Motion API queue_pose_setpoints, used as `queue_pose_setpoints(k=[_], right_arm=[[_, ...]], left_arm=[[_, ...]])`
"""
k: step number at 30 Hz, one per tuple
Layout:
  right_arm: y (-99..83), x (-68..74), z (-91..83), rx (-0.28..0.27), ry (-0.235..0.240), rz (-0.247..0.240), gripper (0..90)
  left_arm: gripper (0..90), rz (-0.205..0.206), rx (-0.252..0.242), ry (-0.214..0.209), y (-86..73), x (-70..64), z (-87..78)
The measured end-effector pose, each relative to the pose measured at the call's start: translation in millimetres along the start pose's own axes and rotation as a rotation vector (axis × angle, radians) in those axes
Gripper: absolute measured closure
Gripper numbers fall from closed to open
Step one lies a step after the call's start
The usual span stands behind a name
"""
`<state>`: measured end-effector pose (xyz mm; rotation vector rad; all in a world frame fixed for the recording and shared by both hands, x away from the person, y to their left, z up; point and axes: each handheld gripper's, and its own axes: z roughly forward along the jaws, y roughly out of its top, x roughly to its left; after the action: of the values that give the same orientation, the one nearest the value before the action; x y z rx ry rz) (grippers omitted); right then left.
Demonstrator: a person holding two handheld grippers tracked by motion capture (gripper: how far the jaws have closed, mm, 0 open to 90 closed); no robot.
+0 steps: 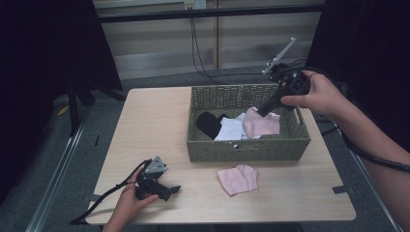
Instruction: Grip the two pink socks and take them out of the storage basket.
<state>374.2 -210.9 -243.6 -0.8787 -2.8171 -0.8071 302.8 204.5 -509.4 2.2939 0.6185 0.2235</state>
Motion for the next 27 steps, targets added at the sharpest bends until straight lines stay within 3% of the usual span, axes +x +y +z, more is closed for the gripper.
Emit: queue_pose_setpoints(k=[16, 23, 25, 27], right_arm=[[-7.0, 25.8, -3.0, -0.023, 0.044, -0.074, 87.0], [-11.2, 38.1, 6.6, -0.019, 0.076, -0.101, 86.5], [-11.5, 42.0, 10.1, -0.025, 0.089, -0.113, 82.6], [-11.1, 44.9, 13.0, -0.038, 0.089, -0.113, 69.6]], left_arm=[[0.0, 0.0, 0.0, 0.0, 0.0, 0.0, 0.0], [0.0, -0.003, 0.003, -0.002, -0.1, -0.1, -0.1], [0.0, 0.0, 0.0, 0.0, 0.0, 0.0, 0.0], [0.0, -0.002, 0.003, 0.001, -0.1, -0.1, -0.2]])
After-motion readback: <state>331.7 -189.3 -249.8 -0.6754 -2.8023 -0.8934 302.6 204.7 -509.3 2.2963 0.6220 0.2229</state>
